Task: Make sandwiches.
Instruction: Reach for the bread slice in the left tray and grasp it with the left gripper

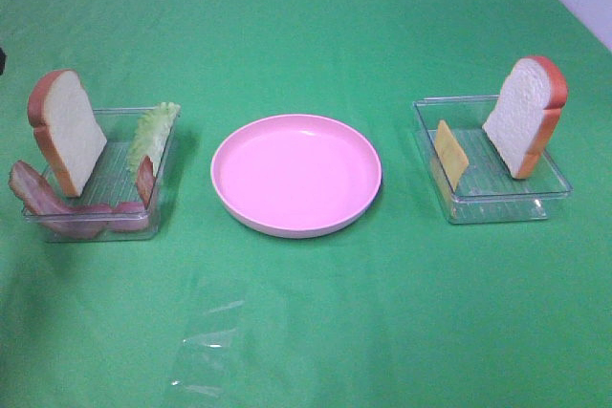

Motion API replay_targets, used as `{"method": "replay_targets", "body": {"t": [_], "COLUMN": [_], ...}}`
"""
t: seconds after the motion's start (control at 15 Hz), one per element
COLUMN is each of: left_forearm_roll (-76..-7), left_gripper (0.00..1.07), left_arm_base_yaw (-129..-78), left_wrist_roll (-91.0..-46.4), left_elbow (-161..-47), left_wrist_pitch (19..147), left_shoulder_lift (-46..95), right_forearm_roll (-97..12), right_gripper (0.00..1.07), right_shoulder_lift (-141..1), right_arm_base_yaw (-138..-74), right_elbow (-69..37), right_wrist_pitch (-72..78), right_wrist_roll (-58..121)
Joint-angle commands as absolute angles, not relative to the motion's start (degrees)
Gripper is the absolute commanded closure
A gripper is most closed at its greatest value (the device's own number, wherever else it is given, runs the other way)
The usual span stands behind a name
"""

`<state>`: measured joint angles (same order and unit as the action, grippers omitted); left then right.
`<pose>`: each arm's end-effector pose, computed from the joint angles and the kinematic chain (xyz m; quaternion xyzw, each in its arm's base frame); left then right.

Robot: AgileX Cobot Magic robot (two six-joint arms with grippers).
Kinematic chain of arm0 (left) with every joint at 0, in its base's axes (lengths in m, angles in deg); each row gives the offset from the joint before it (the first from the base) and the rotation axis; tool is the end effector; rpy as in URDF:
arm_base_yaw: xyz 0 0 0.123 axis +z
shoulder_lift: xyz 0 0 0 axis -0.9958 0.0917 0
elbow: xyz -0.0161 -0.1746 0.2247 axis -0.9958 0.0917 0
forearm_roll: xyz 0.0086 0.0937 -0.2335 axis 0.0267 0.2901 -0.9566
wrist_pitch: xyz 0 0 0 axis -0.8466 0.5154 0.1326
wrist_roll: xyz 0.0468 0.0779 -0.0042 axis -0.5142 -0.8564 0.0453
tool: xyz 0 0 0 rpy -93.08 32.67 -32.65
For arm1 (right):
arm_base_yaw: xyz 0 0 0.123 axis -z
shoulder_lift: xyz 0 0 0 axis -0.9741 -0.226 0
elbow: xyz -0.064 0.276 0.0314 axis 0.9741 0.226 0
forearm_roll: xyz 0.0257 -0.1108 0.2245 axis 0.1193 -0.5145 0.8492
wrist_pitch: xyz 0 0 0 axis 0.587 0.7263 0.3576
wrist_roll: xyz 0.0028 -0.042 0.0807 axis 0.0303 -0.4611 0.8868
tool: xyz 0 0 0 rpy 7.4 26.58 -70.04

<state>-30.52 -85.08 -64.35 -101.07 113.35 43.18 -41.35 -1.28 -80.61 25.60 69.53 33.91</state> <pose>0.3241 -0.0055 0.2868 -0.0178 0.9566 -0.0277 0.2894 -0.0025 0.0016 0.2613 -0.0463 0.8732 0.0167 0.4849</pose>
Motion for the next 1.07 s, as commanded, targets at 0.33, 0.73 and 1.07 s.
{"method": "replay_targets", "body": {"t": [0.33, 0.73, 1.07], "left_forearm_roll": [-33.8, -36.8, -39.6], "left_gripper": [0.07, 0.13, 0.24], "left_arm_base_yaw": [-85.0, -85.4, -85.4], "left_wrist_roll": [-64.9, -64.9, -66.4], "left_elbow": [-119.3, -135.7, -137.7], "left_wrist_pitch": [119.8, 131.3, 134.0], "left_shoulder_lift": [63.1, 78.0, 81.2], "right_forearm_roll": [-41.1, -41.1, -41.1], "right_gripper": [0.09, 0.09, 0.09], "right_shoulder_lift": [0.7, 0.7, 0.7], "right_arm_base_yaw": [-80.4, -80.4, -80.4], "right_elbow": [25.8, 25.8, 25.8], "right_wrist_pitch": [69.2, 69.2, 69.2], "right_wrist_roll": [34.1, 34.1, 34.1]}}
